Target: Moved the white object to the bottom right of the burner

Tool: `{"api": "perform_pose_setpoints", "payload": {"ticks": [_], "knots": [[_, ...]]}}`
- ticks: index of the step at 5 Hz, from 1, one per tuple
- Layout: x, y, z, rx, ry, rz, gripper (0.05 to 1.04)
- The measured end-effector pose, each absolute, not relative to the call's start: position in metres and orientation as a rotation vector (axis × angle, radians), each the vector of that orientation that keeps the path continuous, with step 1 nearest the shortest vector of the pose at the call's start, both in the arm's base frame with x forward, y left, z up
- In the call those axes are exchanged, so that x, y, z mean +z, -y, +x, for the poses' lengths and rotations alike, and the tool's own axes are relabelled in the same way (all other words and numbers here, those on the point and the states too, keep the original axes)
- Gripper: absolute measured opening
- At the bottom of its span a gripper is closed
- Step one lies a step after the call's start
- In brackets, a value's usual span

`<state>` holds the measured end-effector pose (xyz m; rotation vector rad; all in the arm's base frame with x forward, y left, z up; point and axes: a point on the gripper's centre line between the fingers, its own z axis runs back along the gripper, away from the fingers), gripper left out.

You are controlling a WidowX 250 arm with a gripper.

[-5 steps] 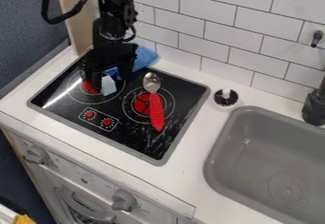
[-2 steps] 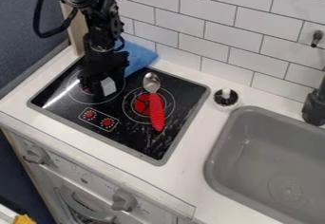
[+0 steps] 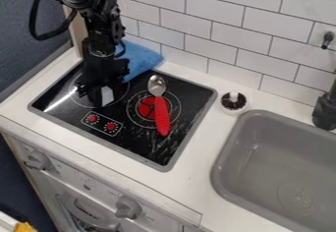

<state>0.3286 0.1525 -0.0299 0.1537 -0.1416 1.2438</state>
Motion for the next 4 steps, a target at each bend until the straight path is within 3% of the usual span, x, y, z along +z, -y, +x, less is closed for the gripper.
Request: {"api": "perform_pose_setpoints", "payload": {"ticks": [1,3,4], "knots": [[-0.012,-0.150,0.336,1.225,0.188,0.123,0.512],[0.051,-0.109,0.340,1.114,0.312,0.064,0.512],[0.052,-0.070,0.328,1.037,0.295,0.010,0.512]]}}
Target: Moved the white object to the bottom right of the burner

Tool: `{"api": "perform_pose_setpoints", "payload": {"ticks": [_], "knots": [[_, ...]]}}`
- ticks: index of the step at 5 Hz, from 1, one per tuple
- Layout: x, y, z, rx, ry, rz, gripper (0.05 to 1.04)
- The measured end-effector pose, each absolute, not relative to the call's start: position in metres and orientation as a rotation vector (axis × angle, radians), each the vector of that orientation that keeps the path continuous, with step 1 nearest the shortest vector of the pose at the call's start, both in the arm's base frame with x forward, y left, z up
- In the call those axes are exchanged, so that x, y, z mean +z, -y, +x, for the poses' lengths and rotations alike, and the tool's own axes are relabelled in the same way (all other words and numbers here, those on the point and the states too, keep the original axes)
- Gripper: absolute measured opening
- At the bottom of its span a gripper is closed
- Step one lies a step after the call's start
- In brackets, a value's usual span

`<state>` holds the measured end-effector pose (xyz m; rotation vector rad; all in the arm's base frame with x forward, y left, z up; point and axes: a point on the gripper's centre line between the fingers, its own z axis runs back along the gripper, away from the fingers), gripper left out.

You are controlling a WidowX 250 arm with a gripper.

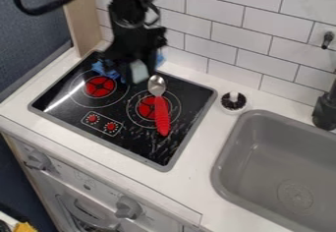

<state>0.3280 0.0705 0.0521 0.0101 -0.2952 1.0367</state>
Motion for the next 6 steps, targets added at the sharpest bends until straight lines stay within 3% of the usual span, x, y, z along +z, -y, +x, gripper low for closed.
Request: {"api": "perform_pose_setpoints", "payload": {"ticks": [1,2,3,5,6], "knots": [[0.042,-0.042,0.310,0.969,0.273,-0.017,0.512],[0.026,-0.028,0.293,0.910,0.247,0.005,0.512],[0.018,-0.022,0.285,0.884,0.252,-0.006,0.512],[-0.006,-0.014,0.281,0.835,0.229,0.045,0.512],[-0.021,-0.011,0.282,0.841,0.179,0.050,0.512]]}}
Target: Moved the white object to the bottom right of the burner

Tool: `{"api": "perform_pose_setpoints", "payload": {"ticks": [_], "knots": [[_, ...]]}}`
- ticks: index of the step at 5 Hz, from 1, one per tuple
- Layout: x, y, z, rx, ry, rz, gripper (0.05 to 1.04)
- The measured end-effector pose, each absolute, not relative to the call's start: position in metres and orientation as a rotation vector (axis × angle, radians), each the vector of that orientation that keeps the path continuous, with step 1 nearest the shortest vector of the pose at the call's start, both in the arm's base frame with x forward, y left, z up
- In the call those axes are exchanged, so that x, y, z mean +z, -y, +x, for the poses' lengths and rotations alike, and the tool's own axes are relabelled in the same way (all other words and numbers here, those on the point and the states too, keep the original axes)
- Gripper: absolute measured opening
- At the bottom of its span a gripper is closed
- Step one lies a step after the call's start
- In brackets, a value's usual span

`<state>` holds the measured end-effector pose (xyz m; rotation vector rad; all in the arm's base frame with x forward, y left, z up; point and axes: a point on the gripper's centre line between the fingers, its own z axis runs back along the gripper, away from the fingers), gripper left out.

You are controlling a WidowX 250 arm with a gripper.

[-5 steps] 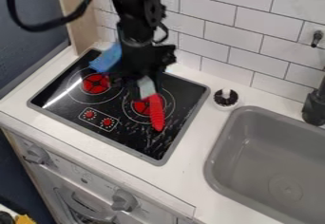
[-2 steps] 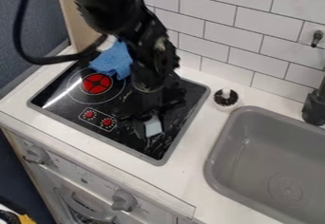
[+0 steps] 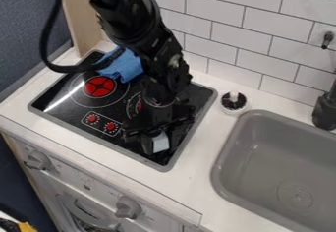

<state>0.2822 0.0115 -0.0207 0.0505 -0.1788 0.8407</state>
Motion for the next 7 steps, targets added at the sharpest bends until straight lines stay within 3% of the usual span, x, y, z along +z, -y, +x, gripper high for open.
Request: {"api": "perform_pose_setpoints", "payload": {"ticks": [2,3,4,5,6,7], "knots": [[-0.033,-0.017,0.286,0.842,0.156,0.063,0.562],[-0.033,-0.020,0.286,0.850,0.160,0.080,0.866],[-0.030,-0.020,0.287,0.843,0.153,0.086,1.031],[-0.013,-0.022,0.291,0.833,0.190,0.085,1.012],[0.025,-0.022,0.296,0.790,0.260,0.060,1.008],[0.045,-0.032,0.299,0.724,0.292,0.087,1.007]]}}
